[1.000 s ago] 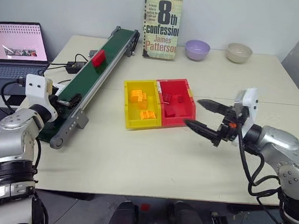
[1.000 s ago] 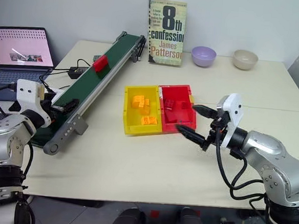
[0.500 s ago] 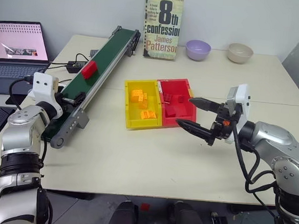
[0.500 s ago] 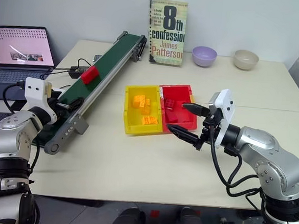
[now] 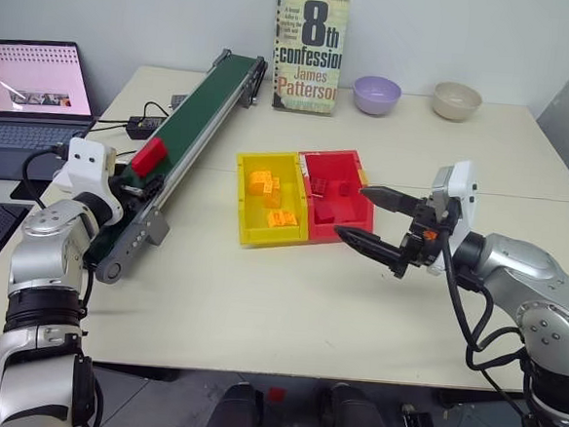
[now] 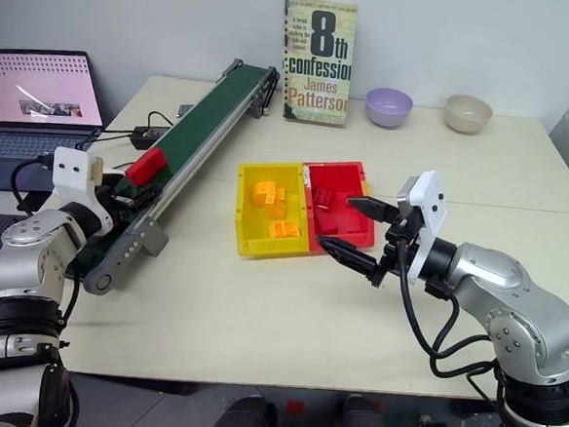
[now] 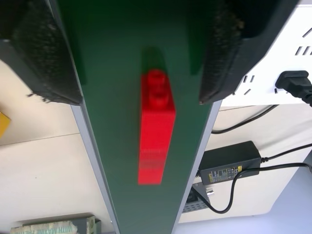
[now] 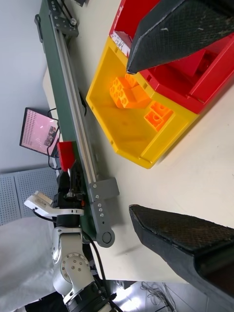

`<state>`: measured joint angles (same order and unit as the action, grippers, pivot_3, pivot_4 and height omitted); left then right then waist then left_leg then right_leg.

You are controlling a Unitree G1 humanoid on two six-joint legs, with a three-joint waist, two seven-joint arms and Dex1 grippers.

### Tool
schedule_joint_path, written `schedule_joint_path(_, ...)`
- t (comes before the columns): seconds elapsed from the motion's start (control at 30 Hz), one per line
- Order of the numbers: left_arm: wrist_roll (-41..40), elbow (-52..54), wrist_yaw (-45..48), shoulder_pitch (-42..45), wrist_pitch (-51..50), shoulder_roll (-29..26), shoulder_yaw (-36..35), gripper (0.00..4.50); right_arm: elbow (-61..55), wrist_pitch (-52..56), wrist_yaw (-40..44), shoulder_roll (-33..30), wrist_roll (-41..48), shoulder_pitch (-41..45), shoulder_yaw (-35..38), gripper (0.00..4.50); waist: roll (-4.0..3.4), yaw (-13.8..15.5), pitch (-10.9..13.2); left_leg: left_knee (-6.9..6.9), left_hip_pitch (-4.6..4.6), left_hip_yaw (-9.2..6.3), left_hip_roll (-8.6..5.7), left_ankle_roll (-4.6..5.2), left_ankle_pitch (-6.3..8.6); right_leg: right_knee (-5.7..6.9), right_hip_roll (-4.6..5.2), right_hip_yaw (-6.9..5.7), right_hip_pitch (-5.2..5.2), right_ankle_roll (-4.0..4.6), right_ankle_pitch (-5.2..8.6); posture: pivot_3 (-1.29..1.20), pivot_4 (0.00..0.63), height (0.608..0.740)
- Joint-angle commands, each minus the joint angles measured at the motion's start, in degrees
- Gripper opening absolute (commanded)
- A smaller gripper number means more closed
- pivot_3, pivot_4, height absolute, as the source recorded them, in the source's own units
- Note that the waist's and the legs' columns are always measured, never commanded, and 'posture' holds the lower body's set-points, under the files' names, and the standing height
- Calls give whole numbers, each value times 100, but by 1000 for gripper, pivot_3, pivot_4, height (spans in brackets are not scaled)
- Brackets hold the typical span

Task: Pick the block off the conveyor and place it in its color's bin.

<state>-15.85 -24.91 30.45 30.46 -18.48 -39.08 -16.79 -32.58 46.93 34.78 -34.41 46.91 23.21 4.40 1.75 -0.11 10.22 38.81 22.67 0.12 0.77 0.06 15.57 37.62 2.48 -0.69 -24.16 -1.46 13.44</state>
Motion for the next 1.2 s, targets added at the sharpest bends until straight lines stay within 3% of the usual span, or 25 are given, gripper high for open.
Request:
schedule_joint_path(0.03, -55, 212, -39, 1, 42, -63, -162, 2971, -203, -60, -38, -10, 139, 2, 142, 4500, 0, 0, 0, 0, 0, 0, 0, 0, 0, 0, 0, 0, 0, 0, 0, 0, 150, 740)
schedule_joint_path(0.3, -91, 322, -99, -74, -45, -85, -250, 1348, -99, -99, 5, -23, 139, 54, 132, 4500, 0, 0, 0, 0, 0, -1, 0, 0, 0, 0, 0, -1, 0, 0, 0, 0, 150, 740)
schedule_joint_path(0.47, -90, 346, -108, -86, -93, -106, -288, 560, -54, -144, 17, -20, 104, 46, 122, 4500, 0, 0, 0, 0, 0, -1, 0, 0, 0, 0, 0, -1, 0, 0, 0, 0, 150, 740)
schedule_joint_path(0.7, -131, 480, -134, 20, -276, -166, -331, 541, -173, -19, -219, 5, 120, 161, 75, 4500, 0, 0, 0, 0, 0, 0, 0, 0, 0, 0, 1, -1, 0, 0, 0, 0, 150, 740)
schedule_joint_path(0.8, -257, 612, -34, 437, -684, -158, -173, 541, -356, 46, -478, 30, 141, 161, 91, 4500, 2, 9, 1, 0, 1, -3, 0, 0, 0, 1, 0, -2, 0, 0, 0, 0, 150, 740)
schedule_joint_path(0.9, -284, 661, 217, 1001, -945, -70, 150, 541, -601, -14, -806, -168, -397, 54, -41, 4500, 6, 52, 3, 4, 8, -13, -2, 0, 0, 2, -5, -13, 0, 0, 0, 0, 150, 740)
schedule_joint_path(1.07, -160, 234, 1060, 2340, -936, 608, 1158, 541, -889, 314, -1990, 17, -791, -237, 446, 4500, 12, 117, 1, 9, 17, -5, -14, 0, 0, -12, -16, -8, 1, -11, -6, 0, 150, 740)
schedule_joint_path(1.2, 34, -569, 1605, 3170, -484, 1431, 1758, 541, -1200, 456, -2378, 198, -748, -675, 750, 4500, 12, 156, 0, 8, 25, 13, -18, 0, 0, -45, -20, -7, 3, -28, -17, 0, 150, 740)
